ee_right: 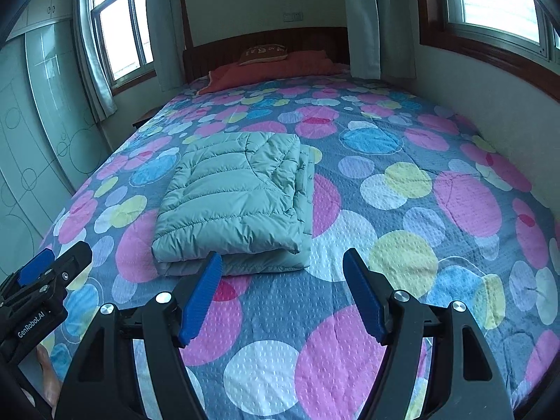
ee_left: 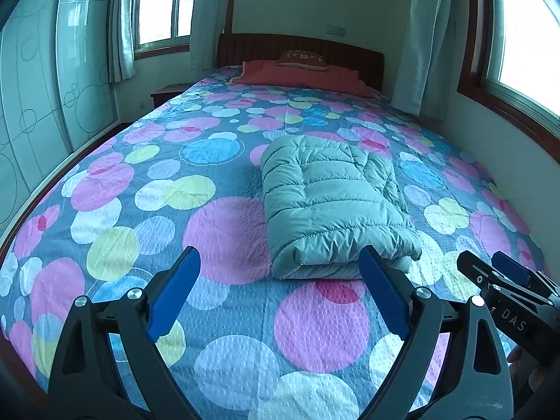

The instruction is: Fold large clothes

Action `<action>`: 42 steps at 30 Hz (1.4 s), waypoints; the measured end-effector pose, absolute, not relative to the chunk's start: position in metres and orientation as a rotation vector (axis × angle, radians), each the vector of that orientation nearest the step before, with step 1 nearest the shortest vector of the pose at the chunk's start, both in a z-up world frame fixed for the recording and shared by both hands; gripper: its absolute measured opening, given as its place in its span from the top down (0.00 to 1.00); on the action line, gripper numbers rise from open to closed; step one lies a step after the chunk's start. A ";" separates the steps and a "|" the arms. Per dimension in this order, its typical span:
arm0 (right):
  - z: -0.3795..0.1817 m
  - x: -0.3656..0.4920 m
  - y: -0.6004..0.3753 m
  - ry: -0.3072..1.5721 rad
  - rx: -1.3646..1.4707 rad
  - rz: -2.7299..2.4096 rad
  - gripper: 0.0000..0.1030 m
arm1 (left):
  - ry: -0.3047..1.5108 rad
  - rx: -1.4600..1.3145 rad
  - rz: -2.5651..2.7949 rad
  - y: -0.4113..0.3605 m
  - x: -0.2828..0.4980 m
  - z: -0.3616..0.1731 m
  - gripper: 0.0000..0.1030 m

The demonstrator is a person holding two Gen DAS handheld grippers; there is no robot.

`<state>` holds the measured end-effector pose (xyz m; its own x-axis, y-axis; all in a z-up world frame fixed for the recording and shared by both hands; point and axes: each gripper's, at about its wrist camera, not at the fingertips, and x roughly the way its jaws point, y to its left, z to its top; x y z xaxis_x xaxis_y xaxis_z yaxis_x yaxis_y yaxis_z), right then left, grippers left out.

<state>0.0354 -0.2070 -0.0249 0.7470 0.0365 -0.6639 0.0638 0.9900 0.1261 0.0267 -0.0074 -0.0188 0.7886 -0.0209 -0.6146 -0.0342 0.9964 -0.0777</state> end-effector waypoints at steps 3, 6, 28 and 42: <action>-0.026 0.035 -0.206 0.730 0.145 -0.014 0.31 | 0.658 -0.089 0.012 -0.007 0.025 -0.017 0.11; -0.025 0.034 -0.206 0.726 0.146 -0.012 0.31 | 0.653 -0.093 0.015 -0.007 0.023 -0.016 0.11; -0.022 0.031 -0.200 0.718 0.125 -0.014 0.31 | 0.653 -0.096 0.014 -0.006 0.022 -0.016 0.11; -0.022 0.031 -0.199 0.718 0.125 -0.015 0.31 | 0.643 -0.094 0.016 -0.003 0.020 -0.018 0.11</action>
